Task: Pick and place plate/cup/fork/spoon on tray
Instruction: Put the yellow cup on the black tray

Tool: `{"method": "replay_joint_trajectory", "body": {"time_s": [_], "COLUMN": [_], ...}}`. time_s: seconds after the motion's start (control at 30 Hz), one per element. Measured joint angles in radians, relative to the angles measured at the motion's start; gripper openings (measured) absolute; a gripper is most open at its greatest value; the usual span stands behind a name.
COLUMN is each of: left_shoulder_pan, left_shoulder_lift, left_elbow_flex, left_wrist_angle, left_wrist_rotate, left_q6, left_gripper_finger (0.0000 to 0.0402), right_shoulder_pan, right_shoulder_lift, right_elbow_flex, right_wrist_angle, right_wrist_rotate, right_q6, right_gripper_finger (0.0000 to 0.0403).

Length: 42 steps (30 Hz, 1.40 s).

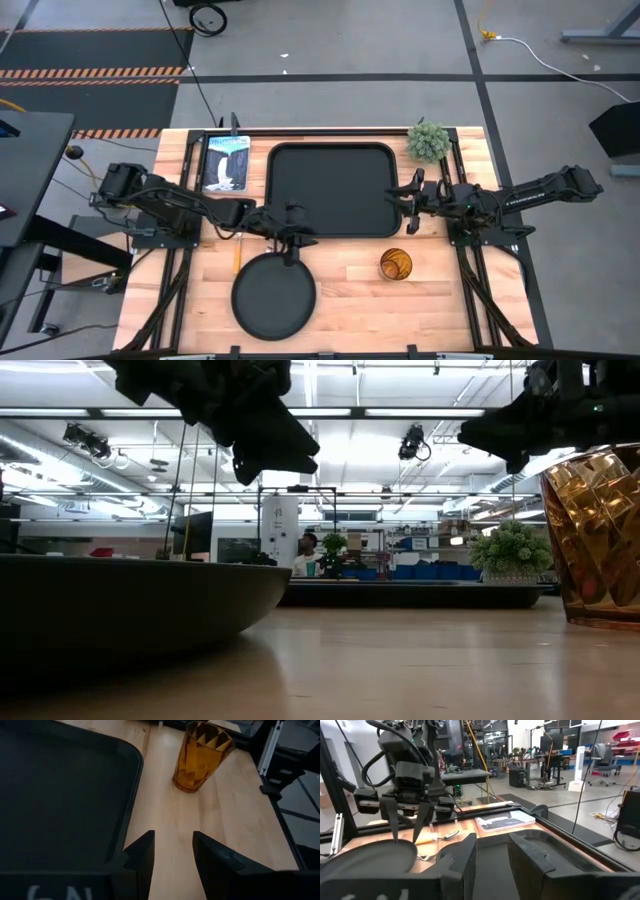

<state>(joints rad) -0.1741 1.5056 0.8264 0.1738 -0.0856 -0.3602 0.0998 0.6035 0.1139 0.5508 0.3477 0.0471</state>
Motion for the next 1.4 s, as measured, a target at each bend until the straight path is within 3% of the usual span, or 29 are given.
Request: {"method": "replay_joint_trajectory", "body": {"time_s": [0.23, 0.57, 0.8, 1.4], "left_shoulder_pan": [-0.011, -0.020, -0.045, -0.057], "left_shoulder_lift": [0.028, 0.041, 0.060, 0.067], "left_elbow_flex": [0.084, 0.091, 0.093, 0.091], "left_wrist_angle": [-0.128, -0.123, -0.032, -0.012], "left_wrist_rotate": [-0.027, -0.123, -0.151, -0.181], "left_q6": [-0.065, -0.154, -0.174, -0.180], "left_gripper_finger": [0.0142, 0.0142, 0.0142, 0.0141], "right_shoulder_pan": [-0.007, -0.038, -0.038, -0.038], "right_shoulder_lift": [-0.086, -0.203, -0.225, -0.231], "right_elbow_flex": [0.000, 0.000, 0.000, 0.000], "right_wrist_angle": [-0.106, -0.223, -0.256, -0.240], "right_wrist_rotate": [0.000, 0.003, 0.003, 0.000], "right_q6": [-0.006, -0.032, -0.032, -0.044], "right_gripper_finger": [0.0116, 0.0116, 0.0116, 0.0116]}}
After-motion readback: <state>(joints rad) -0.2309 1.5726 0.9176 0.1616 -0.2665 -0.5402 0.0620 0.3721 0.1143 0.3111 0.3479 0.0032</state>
